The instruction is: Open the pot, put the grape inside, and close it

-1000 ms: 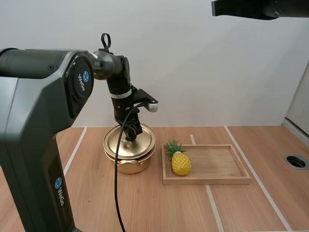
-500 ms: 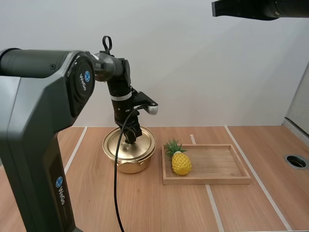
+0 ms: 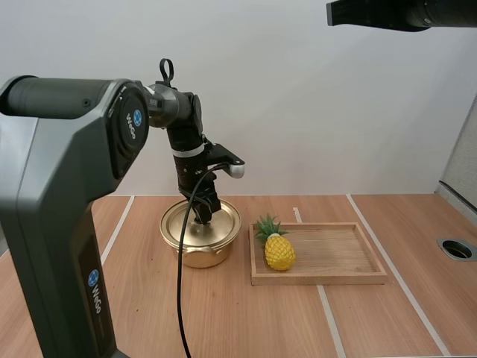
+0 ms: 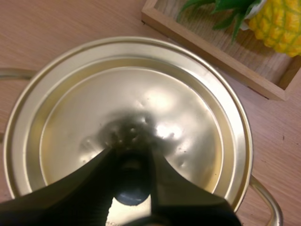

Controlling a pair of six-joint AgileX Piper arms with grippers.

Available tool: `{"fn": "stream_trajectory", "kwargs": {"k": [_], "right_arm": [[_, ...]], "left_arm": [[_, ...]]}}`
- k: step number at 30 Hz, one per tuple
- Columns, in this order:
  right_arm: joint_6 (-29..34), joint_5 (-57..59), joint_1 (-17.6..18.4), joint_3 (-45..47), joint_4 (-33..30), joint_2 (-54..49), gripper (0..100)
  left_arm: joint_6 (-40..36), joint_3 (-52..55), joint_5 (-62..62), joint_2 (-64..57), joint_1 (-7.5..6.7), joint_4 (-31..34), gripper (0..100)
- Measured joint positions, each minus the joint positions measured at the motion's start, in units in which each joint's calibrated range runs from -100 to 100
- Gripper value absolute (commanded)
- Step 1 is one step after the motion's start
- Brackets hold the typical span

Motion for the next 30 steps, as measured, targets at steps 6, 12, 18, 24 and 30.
{"fn": "stream_trajectory", "kwargs": {"k": [6, 12, 18, 24, 30], "right_arm": [[0.0, 0.0, 0.0, 0.0, 0.0, 0.0, 0], [0.0, 0.6, 0.0, 0.0, 0.0, 0.0, 0], [0.0, 0.6, 0.0, 0.0, 0.0, 0.0, 0], [0.0, 0.6, 0.0, 0.0, 0.4, 0.0, 0], [0.0, 0.6, 0.0, 0.0, 0.4, 0.0, 0]], "left_arm": [[-3.0, -0.2, 0.0, 0.4, 0.00, 0.1, 100], [-5.0, -3.4, 0.0, -1.2, 0.00, 0.3, 100], [-7.6, -9.7, 0.0, -6.3, 0.00, 3.0, 100], [-10.9, -19.1, 0.0, -15.5, 0.00, 5.6, 100], [-14.1, -27.1, 0.0, -25.3, 0.00, 5.6, 100]]}}
